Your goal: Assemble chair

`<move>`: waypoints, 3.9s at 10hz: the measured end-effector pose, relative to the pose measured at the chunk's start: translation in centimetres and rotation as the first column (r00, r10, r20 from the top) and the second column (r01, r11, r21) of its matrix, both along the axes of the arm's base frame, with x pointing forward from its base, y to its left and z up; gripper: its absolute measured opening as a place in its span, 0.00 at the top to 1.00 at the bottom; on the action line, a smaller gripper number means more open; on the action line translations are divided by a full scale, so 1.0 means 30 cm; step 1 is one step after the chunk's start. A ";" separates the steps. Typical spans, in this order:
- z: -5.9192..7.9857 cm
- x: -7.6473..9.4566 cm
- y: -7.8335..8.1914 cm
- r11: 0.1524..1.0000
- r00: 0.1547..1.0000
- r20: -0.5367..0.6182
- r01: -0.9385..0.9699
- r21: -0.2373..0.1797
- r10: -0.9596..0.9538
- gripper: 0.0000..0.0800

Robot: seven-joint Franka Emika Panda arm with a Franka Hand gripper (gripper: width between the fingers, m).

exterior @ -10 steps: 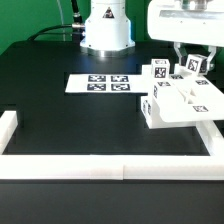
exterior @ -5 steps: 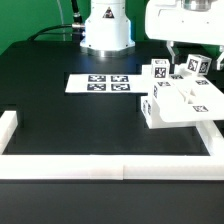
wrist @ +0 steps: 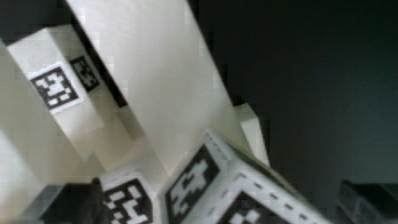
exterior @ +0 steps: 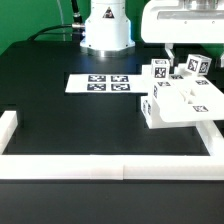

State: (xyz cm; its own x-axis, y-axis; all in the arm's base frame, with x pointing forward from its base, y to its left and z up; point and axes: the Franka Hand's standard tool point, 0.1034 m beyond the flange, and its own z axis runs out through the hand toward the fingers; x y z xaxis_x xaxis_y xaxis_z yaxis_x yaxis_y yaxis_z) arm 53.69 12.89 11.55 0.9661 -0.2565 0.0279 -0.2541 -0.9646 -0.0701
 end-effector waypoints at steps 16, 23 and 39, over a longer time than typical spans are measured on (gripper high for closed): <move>0.001 0.007 -0.023 0.753 0.754 0.017 -0.654 -0.067 0.656 0.65; 0.001 0.007 -0.021 0.957 0.958 0.015 -0.287 -0.038 0.288 0.65; 0.001 0.002 0.001 0.795 0.795 -0.046 0.606 0.021 -0.605 0.64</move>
Offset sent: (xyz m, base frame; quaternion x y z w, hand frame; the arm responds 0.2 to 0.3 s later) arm 0.0041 0.0016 0.0004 -0.0117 -0.0043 -0.2057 0.9785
